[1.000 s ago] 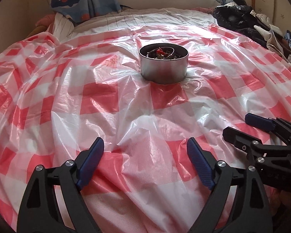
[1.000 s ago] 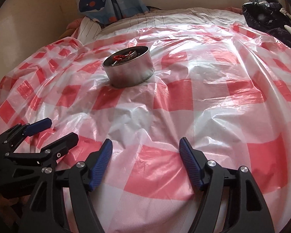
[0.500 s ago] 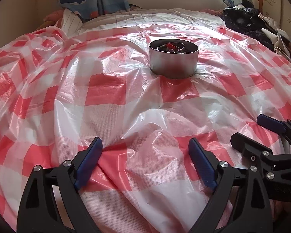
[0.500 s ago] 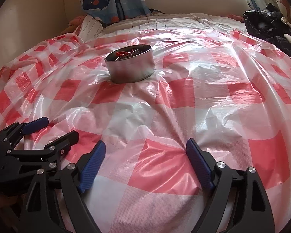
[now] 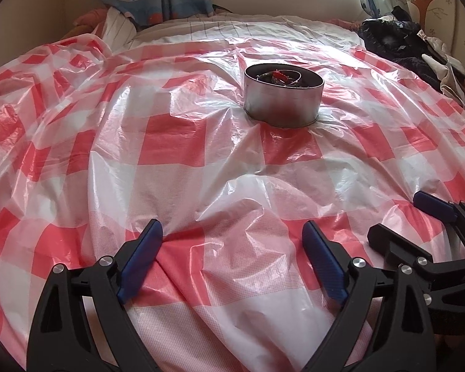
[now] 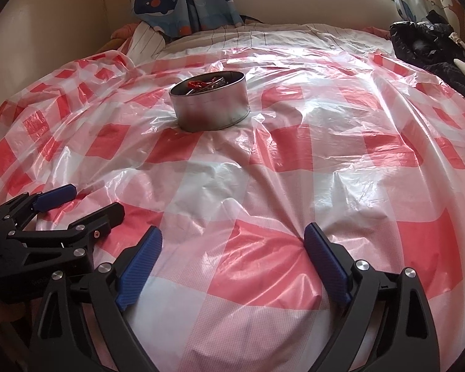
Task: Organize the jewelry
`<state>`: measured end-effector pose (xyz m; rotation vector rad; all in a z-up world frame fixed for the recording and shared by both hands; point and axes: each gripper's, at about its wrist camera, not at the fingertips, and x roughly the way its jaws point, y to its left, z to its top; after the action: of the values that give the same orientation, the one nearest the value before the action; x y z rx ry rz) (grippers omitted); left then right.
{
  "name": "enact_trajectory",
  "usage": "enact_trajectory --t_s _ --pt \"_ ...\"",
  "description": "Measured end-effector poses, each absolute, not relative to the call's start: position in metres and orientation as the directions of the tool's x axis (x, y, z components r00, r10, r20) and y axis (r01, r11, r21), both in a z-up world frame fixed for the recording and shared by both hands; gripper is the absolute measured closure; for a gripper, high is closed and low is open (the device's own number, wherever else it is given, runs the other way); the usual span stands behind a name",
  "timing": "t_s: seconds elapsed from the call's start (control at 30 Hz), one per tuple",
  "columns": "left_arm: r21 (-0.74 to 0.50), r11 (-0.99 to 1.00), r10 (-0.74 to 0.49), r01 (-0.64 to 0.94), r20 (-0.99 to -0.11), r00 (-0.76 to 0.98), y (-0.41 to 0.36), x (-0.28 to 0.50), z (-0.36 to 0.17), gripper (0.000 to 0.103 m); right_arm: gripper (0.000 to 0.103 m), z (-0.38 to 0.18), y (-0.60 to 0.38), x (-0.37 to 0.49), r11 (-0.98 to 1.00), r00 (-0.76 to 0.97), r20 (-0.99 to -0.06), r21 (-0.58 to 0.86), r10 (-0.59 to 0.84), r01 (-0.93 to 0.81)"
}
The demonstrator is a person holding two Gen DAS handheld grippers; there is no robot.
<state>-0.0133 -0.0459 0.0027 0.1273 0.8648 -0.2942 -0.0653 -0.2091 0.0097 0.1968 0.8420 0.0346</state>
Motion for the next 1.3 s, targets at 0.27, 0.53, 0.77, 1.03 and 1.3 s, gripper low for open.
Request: enact_trajectory --t_s 0.27,0.53,0.77,1.03,1.3 --pt "-0.006 0.954 -0.197 0.3 -0.767 0.61 -0.0457 -0.0127 0.002 0.014 0.008 0.0106 -0.2083 -0.0671 0.981 0.67 -0.734 0.186 0.108 0.046" --pt "0.004 0.954 -0.189 0.301 -0.769 0.611 -0.0465 -0.0131 0.0012 0.011 0.008 0.0116 -0.2075 -0.0687 0.981 0.676 -0.729 0.189 0.109 0.047" --pt "0.02 0.959 -0.164 0.282 -0.772 0.614 -0.0474 -0.0115 0.0008 0.008 0.008 0.0125 -0.2055 -0.0693 0.981 0.677 -0.728 0.187 0.106 0.048" --pt "0.027 0.96 -0.154 0.277 -0.777 0.611 -0.0483 -0.0108 0.0006 0.008 0.008 0.0113 -0.2065 -0.0693 0.981 0.676 -0.73 0.186 0.104 0.049" --pt "0.033 0.961 -0.146 0.275 -0.783 0.605 -0.049 -0.0096 -0.0005 0.008 0.008 0.0107 -0.2067 -0.0697 0.981 0.674 -0.732 0.185 0.104 0.05"
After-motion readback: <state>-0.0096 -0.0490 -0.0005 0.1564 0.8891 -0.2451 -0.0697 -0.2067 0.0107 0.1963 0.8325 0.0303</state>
